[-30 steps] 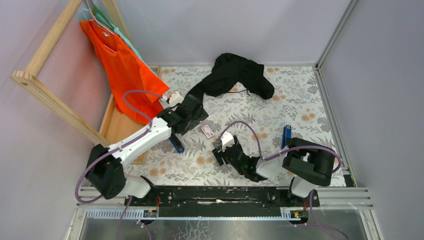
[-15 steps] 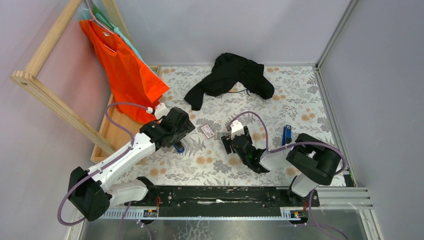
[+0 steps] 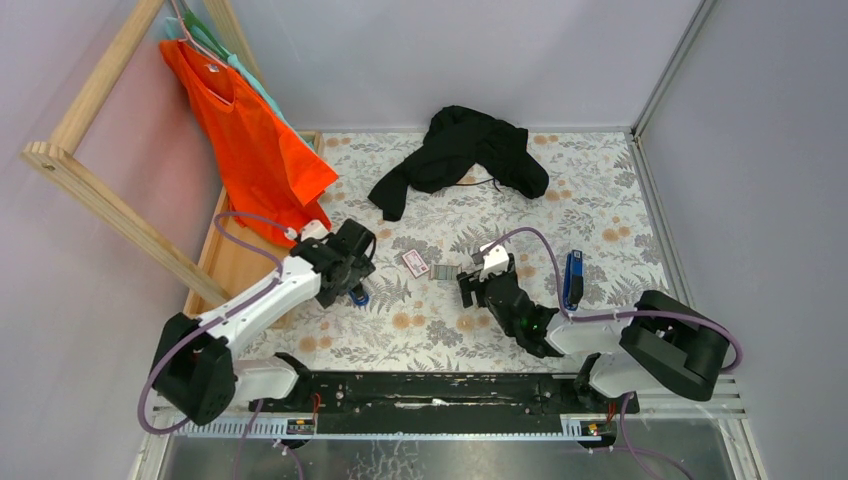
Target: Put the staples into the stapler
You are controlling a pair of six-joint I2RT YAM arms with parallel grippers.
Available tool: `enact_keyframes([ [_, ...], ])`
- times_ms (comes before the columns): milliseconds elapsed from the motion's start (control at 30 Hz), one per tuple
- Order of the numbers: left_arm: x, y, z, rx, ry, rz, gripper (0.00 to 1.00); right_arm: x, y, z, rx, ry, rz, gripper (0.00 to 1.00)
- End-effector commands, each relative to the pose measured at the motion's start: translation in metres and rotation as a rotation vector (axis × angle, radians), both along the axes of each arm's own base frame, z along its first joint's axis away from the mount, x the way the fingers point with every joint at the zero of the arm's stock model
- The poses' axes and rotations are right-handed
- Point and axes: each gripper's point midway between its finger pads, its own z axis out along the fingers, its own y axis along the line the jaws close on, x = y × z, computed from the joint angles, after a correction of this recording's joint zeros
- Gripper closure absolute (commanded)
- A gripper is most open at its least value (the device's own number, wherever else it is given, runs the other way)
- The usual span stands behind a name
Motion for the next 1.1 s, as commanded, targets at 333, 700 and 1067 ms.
enact_keyframes([
  [333,0.019,0.004,-0.034,0.112,0.103,0.052,0.30,0.003,0.009,0.030,0.121,-0.040,0.001,0.16],
  [700,0.007,0.006,-0.049,0.088,0.134,0.067,0.56,0.000,0.014,0.031,0.140,-0.030,0.025,0.16],
  [1067,0.009,-0.019,-0.010,-0.145,-0.049,0.008,0.95,-0.011,0.032,0.042,0.219,-0.002,0.120,0.16],
])
